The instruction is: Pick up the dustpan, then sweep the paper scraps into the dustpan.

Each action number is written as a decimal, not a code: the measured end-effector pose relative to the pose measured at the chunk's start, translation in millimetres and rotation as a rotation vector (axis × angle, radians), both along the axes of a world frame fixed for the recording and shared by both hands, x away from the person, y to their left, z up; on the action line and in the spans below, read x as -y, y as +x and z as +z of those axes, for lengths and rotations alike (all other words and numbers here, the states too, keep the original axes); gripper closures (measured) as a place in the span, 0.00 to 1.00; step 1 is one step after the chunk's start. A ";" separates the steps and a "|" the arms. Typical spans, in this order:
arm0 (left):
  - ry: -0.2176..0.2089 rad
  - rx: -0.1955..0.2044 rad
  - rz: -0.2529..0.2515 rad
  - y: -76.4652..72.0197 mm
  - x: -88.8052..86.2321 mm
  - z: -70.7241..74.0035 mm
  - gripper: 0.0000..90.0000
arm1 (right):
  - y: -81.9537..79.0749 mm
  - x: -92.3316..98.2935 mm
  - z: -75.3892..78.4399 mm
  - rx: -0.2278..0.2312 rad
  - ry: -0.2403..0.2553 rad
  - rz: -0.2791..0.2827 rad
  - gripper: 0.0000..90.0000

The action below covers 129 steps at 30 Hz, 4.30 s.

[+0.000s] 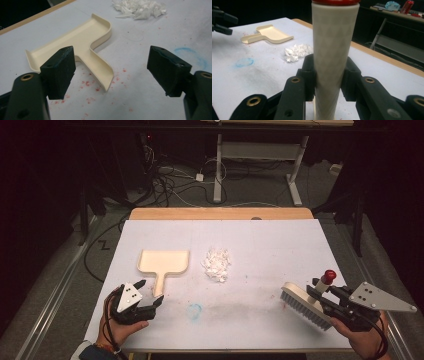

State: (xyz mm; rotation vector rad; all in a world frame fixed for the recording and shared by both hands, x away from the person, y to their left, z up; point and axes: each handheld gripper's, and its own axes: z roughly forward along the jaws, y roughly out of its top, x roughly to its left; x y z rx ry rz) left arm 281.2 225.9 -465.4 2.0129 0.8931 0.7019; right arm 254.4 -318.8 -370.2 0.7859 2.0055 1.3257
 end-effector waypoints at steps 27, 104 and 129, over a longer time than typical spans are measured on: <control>-0.112 -0.384 0.282 65.0 9.5 -10.9 0.29 | -8.2 0.5 7.6 0.057 -0.012 -0.052 0.78; 0.107 -0.405 0.009 -3.1 12.9 10.0 0.71 | 38.0 -38.2 -7.9 -0.020 -0.014 -0.005 0.78; 0.132 -0.423 -0.022 6.4 23.6 7.0 0.71 | 214.8 -155.1 0.1 0.033 0.021 -0.082 0.78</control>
